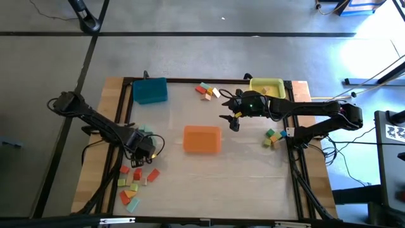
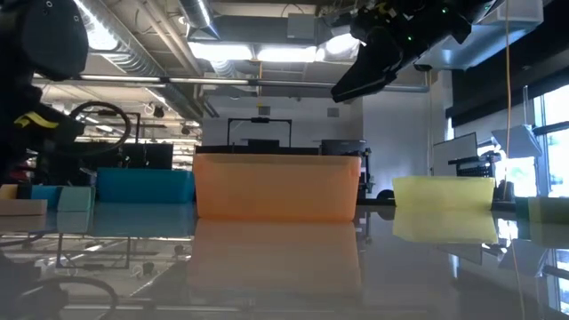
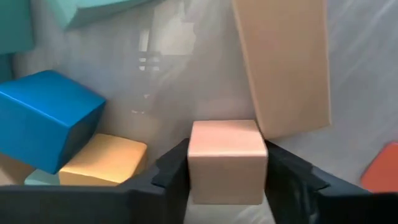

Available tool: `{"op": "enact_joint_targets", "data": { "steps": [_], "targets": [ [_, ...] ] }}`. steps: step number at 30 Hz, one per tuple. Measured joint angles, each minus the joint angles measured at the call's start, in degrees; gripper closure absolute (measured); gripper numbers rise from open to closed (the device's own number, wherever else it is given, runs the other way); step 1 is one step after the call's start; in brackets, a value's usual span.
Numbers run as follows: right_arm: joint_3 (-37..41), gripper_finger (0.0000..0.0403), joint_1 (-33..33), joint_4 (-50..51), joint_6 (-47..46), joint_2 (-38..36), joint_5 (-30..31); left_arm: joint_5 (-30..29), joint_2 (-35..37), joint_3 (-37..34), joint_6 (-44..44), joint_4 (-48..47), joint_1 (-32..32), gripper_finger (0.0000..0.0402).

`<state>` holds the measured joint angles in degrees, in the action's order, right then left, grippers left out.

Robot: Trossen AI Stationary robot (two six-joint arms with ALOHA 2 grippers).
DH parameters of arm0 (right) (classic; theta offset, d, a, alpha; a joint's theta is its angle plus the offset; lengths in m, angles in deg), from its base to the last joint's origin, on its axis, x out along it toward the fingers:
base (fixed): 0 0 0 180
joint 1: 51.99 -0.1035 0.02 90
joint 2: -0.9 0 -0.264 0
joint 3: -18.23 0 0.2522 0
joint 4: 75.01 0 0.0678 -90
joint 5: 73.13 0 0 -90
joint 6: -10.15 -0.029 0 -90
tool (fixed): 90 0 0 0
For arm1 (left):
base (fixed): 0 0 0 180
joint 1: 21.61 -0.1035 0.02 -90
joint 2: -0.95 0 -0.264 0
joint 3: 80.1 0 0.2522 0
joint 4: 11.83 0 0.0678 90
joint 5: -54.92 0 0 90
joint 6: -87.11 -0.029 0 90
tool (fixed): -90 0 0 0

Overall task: Sort blocks by size
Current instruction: Put the brown cube block into the yellow bin

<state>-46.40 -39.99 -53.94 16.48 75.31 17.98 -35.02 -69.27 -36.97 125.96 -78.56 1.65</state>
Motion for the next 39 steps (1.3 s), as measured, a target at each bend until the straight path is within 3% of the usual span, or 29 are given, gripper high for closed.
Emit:
{"op": "enact_joint_targets", "data": {
  "steps": [3, 9, 16, 19, 27, 33, 39],
  "targets": [
    [0.00, 0.0134, 0.00, 0.03, 0.02, 0.00, 0.00, 0.44, 0.01, 0.42, -0.22, -0.50, -0.05, 0.0281],
    [0.00, 0.0134, -0.01, -0.16, 0.00, 0.00, 1.17, 0.05, 2.14, 7.12, -1.51, -4.96, -0.37, 0.0283],
    [-0.02, 0.0134, -0.02, -0.99, -0.02, 0.00, 1.88, -9.43, 9.77, 15.69, -3.33, -4.28, -3.34, 0.0272],
    [-0.02, 0.0134, -0.03, -3.83, 0.03, 0.28, -0.33, -12.95, 14.08, 16.07, -6.66, 2.76, -5.74, 0.0275],
    [-0.04, 0.0134, -0.78, -16.69, 3.56, 5.35, -10.89, -13.08, 19.90, 15.95, -19.41, 23.12, -15.96, 0.0273],
    [-0.07, 0.0134, -4.90, -29.23, 10.89, 10.38, -11.15, -9.18, 17.00, 15.93, -22.82, 35.63, -21.51, 0.0274],
    [-0.07, 0.0134, -9.85, -41.09, 22.27, 13.42, -3.49, -2.16, 10.81, 15.90, -21.87, 45.59, -25.73, 0.0274]
  ]
}}
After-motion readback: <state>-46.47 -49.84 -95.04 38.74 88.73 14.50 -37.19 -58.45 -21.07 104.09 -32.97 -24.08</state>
